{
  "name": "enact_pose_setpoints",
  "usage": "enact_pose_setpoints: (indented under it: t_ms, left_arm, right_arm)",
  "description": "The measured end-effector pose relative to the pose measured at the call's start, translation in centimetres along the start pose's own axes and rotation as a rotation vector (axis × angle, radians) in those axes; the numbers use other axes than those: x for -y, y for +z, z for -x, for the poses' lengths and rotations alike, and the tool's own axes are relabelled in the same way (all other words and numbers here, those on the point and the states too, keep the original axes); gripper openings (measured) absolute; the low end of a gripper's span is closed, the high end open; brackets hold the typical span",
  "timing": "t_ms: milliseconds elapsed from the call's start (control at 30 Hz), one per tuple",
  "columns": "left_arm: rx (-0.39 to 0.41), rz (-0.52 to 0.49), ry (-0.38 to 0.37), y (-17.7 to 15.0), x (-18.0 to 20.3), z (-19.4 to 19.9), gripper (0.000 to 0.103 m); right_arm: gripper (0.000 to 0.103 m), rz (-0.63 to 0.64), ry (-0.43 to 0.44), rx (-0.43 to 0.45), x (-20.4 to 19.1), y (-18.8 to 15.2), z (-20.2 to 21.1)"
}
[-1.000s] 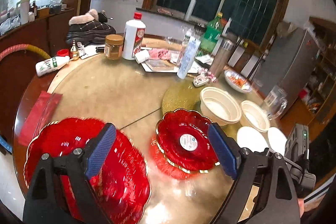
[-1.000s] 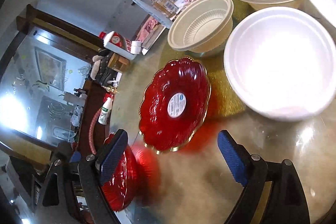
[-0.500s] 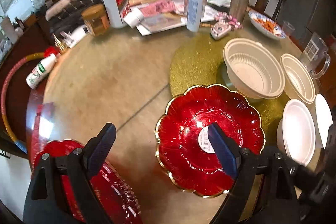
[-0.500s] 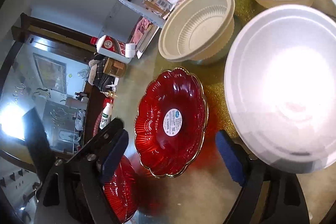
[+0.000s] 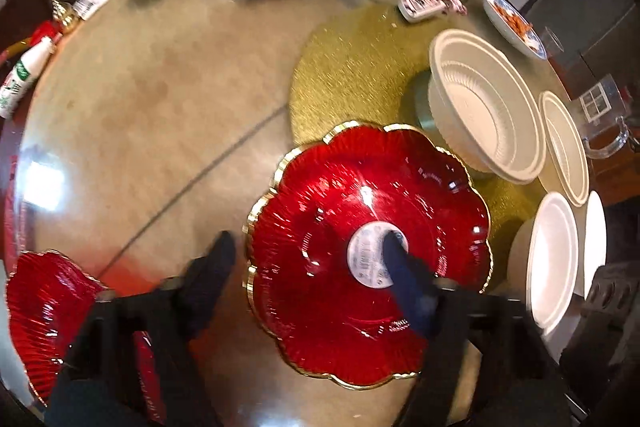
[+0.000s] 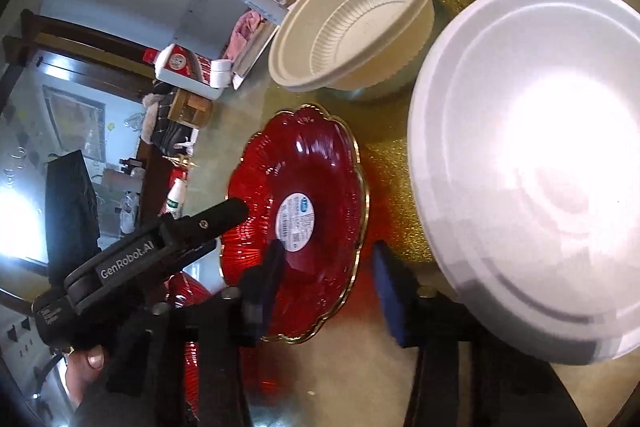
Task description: Organize plates and bowls
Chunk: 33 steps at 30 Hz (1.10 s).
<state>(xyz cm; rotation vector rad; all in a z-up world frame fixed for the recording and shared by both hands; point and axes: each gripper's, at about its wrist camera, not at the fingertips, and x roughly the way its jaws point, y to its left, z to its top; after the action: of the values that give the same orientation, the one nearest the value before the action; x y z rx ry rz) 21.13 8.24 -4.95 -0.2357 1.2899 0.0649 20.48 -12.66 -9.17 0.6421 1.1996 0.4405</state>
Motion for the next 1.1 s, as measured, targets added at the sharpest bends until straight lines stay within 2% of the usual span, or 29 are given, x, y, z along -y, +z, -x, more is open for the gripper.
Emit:
enact_pose_setpoints:
  t_ms: [67,167,367,500,967,1100]
  left_arm:
    - [0.012,0.0,0.021,-0.1,-0.1,0.1,0.026]
    - [0.022,0.016,0.025,-0.1,-0.7,0.4,0.011]
    - [0.042,0.003,0.036,-1.1,-0.7,1.1,0.011]
    - [0.075,0.004,0.018,-2.1,-1.0,2.4,0.011]
    - [0.18,0.054,-0.03,-4.9,-4.2,7.5,0.011]
    - [0.244,0.078,-0.024,-6.2,-5.8,9.7,0.011]
  right_arm:
    - [0.025,0.007,-0.033,0.004,0.1,-0.1,0.0]
    - [0.011,0.007,-0.078,0.02,0.5,0.0,0.3]
    - [0.009,0.051,-0.108,0.051,0.1,-0.2,0.8]
    - [0.009,0.067,-0.093,0.08,-0.3,-0.3,1.6]
    - [0.008,0.224,-0.065,0.155,-5.4,-3.4,4.4]
    - [0.009,0.262,-0.052,0.155,-7.4,-4.7,4.5]
